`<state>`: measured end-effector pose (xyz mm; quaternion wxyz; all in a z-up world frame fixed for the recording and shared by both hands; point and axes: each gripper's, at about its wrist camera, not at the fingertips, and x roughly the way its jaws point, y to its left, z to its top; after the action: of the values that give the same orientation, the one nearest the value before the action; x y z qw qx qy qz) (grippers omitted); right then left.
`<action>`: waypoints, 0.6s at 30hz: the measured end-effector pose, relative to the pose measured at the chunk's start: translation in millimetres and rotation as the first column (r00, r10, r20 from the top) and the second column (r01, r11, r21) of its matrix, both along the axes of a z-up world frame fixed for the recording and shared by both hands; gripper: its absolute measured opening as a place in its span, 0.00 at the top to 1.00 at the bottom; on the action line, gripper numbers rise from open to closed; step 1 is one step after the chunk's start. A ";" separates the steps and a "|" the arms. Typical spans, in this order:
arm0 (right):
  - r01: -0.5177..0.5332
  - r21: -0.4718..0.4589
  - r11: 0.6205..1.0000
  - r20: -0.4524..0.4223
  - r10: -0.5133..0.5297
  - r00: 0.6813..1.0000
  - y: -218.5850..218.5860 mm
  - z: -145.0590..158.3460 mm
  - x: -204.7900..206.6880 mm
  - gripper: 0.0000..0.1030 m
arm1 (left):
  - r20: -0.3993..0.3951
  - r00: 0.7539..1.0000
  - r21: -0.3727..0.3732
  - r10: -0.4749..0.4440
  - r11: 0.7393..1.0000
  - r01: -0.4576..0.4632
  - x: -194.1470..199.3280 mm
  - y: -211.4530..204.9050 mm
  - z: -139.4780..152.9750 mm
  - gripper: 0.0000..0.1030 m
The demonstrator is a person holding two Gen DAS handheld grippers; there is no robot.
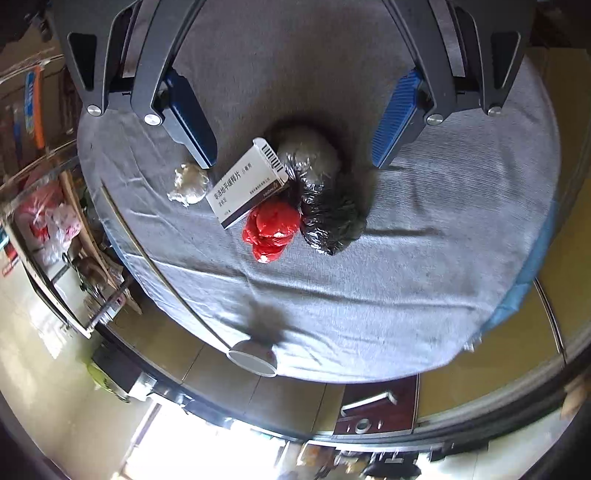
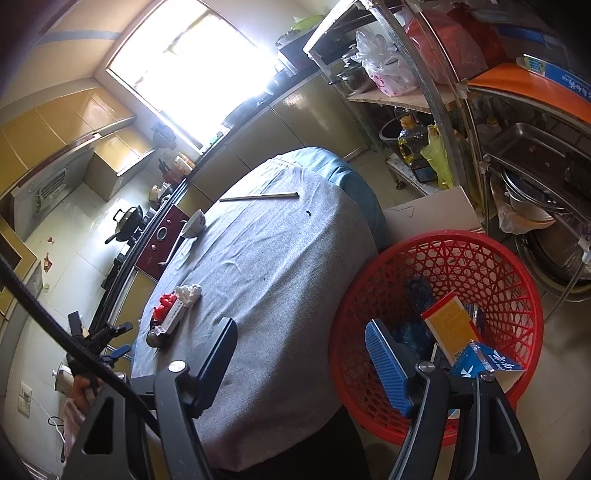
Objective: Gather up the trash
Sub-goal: 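Move the left tool to the black plastic bag and close on it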
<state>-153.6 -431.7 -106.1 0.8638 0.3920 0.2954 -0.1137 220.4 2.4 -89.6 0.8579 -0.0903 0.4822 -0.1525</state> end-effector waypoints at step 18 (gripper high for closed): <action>-0.041 -0.054 0.998 -0.032 0.039 0.999 19.8 -3.1 19.3 0.30 | -0.128 0.992 -0.065 0.013 0.998 -0.022 22.6 5.5 -41.7 0.74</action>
<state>-134.3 -412.0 -109.1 0.8717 0.3602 0.3134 -0.1104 243.0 7.9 -131.3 0.8231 -0.1324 0.5301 -0.1546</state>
